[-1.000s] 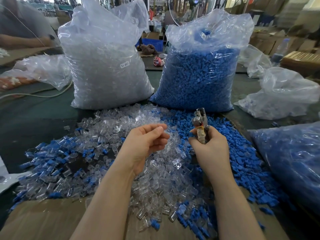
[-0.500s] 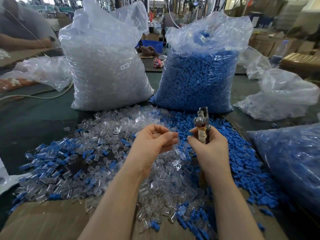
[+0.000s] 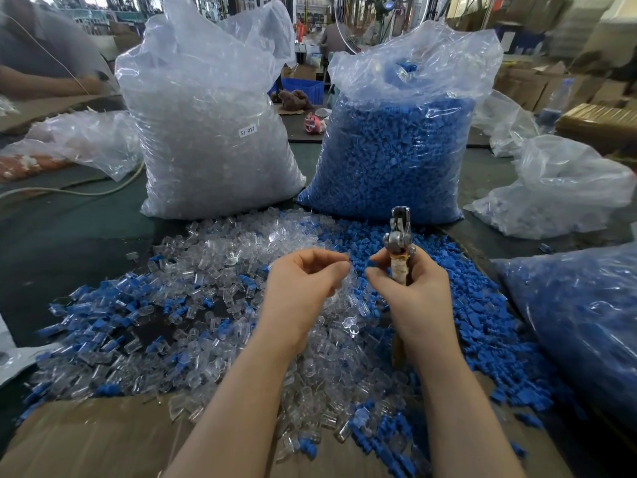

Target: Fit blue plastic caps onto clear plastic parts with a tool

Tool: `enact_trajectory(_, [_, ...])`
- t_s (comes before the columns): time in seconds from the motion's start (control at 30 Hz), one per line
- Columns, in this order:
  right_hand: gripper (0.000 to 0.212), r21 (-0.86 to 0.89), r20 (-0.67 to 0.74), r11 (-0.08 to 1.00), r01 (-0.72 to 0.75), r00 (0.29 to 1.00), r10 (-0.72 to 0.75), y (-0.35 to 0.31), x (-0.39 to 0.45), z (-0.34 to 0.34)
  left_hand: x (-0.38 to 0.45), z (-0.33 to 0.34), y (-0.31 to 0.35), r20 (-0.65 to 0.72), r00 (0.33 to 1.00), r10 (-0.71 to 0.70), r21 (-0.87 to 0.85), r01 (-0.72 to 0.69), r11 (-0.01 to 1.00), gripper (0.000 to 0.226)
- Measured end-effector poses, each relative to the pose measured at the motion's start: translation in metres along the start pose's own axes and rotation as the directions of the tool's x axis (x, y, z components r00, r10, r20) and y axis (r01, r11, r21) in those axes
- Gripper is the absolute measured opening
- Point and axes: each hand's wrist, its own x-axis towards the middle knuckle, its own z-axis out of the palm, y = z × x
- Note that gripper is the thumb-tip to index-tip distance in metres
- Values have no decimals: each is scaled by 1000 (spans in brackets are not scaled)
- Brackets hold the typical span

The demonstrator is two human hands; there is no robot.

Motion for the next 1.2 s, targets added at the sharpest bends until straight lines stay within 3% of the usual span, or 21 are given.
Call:
enact_trajectory(0.77, [19, 16, -48, 1000, 26, 999, -26, 4, 0, 6, -3, 8, 2, -11, 995, -100, -163, 97, 982, 8])
enact_trajectory(1.0, [19, -99, -62, 994, 48, 997, -55, 11, 1, 7, -4, 11, 4, -52, 996, -77, -211, 64, 975, 7])
enact_trajectory(1.2, [16, -137, -93, 989, 47, 994, -60, 14, 1, 7, -6, 13, 5, -76, 997, 0, -136, -11, 991, 9])
